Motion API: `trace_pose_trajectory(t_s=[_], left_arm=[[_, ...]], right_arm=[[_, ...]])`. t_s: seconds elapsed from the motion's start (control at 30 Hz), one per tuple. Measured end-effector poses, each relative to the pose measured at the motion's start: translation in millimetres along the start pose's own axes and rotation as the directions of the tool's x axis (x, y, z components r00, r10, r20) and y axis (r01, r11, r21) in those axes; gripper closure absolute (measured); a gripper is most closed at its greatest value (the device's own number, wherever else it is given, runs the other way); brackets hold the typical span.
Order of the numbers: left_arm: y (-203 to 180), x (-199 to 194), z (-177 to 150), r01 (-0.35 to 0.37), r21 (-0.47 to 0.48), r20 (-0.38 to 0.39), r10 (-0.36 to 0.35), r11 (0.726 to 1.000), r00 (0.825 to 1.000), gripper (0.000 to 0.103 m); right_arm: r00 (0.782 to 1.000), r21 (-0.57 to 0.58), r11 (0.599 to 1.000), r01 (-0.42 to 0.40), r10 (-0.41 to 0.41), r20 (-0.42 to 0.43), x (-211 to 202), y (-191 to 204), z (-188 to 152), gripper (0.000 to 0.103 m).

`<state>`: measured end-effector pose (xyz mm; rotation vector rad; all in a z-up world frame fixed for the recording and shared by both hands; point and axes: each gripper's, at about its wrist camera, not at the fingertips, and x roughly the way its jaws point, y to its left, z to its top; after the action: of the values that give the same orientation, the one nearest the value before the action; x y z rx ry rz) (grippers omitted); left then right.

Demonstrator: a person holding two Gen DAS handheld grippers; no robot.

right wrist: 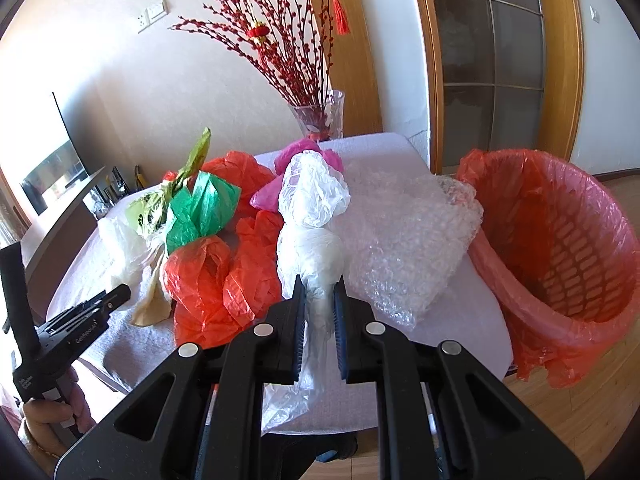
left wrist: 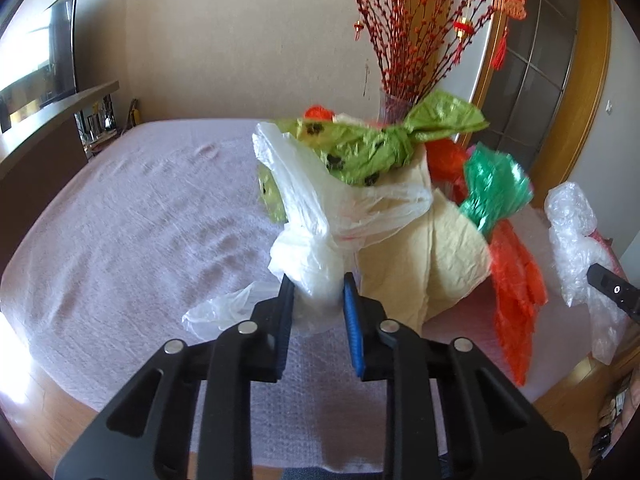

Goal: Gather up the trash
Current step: 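Carry both bags over the red basket and open both grippers to drop them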

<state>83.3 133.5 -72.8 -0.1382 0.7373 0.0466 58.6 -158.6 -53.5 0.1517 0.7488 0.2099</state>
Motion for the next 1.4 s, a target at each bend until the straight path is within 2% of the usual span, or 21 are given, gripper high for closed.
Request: trace_pose_trajectory(t_s=[0.2,0.43,0.73,1.0,1.17,1.4], left_arm=[[-4,-24,14,0.028,0.005,0.064,-0.029,1.0,0.998,0.08],[-29,-51,29,0.092,0.043,0.133,-0.098,0.995,0.986,0.08],[-78,-58,42,0.213,0.118,0.133,-0.228,0.97,0.965,0.08],[-141,-49,47,0.335,0.194,0.088,-0.357,0.922,0.93,0.08],[-186,-39,49,0.407,0.234,0.058,-0.43,0.883,0.901,0.08],[-249,-21,48,0.497,0.269,-0.004,-0.515,0.825,0.857,0.08]], right_arm=[[1.0,-0.001,1.0,0.0,0.0,0.029,-11,-2,4,0.09],[0.998,0.005,1.0,0.007,-0.008,0.064,-24,-7,6,0.09],[0.99,0.048,0.998,0.037,-0.043,0.133,-47,-30,11,0.09],[0.963,0.138,0.98,0.141,-0.168,0.21,-73,-78,19,0.09],[0.945,0.212,0.958,0.194,-0.241,0.221,-81,-113,20,0.09],[0.926,0.277,0.931,0.236,-0.302,0.227,-85,-147,21,0.09]])
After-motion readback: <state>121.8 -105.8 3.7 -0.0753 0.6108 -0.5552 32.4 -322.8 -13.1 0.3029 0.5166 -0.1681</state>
